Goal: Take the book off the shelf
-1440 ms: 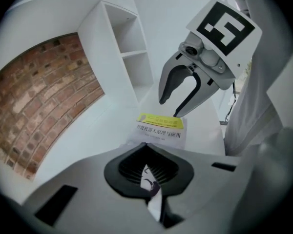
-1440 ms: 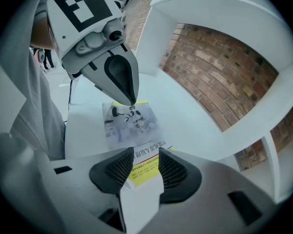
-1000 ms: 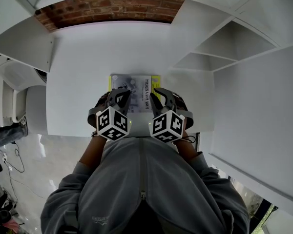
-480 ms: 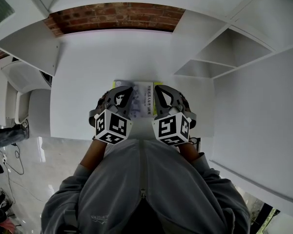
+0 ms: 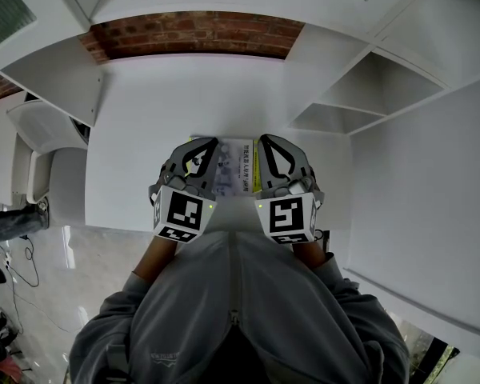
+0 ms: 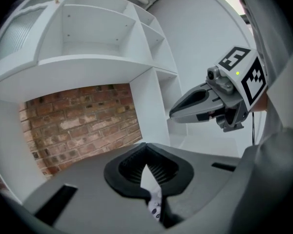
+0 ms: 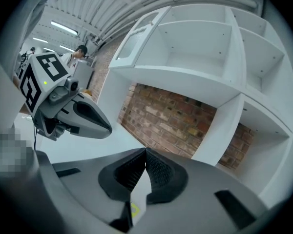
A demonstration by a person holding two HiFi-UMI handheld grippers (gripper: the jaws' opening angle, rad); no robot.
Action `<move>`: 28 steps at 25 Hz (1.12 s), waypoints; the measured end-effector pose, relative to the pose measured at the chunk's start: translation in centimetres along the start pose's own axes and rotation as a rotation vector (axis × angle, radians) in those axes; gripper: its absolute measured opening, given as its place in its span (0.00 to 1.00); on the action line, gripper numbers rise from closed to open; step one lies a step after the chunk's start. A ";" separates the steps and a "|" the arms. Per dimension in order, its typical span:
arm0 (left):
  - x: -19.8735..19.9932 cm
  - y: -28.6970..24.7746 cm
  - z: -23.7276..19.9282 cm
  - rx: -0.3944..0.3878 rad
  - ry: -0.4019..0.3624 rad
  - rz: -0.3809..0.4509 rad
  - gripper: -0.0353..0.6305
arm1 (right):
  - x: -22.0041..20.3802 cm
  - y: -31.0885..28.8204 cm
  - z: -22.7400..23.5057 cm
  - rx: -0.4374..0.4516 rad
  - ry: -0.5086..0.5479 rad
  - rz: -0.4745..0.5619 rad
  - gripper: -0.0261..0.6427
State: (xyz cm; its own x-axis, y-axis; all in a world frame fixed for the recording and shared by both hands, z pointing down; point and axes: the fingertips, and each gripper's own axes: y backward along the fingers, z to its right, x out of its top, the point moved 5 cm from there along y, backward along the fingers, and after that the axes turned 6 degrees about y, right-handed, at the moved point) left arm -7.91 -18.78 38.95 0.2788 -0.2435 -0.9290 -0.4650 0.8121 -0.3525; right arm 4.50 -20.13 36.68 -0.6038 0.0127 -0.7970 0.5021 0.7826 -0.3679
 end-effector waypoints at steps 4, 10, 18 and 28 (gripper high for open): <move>1.6 1.0 -0.3 0.033 0.041 0.083 0.06 | 1.5 0.8 0.7 -0.018 -0.091 0.091 0.08; 3.0 2.2 -0.6 0.086 0.113 0.192 0.06 | 2.7 1.9 1.4 -0.074 -0.169 0.176 0.08; 4.9 3.5 -1.0 0.135 0.248 0.342 0.06 | 3.6 3.2 1.8 -0.117 -0.257 0.259 0.08; 5.9 4.5 -0.6 0.165 0.260 0.411 0.06 | 3.4 3.6 2.2 -0.149 -0.383 0.310 0.08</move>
State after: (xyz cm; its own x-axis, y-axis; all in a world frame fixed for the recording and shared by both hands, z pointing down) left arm -8.86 -16.84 31.78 -0.1271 0.0067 -0.9919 -0.3473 0.9364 0.0509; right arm 5.64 -18.62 31.59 -0.1564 0.0509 -0.9864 0.5107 0.8590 -0.0367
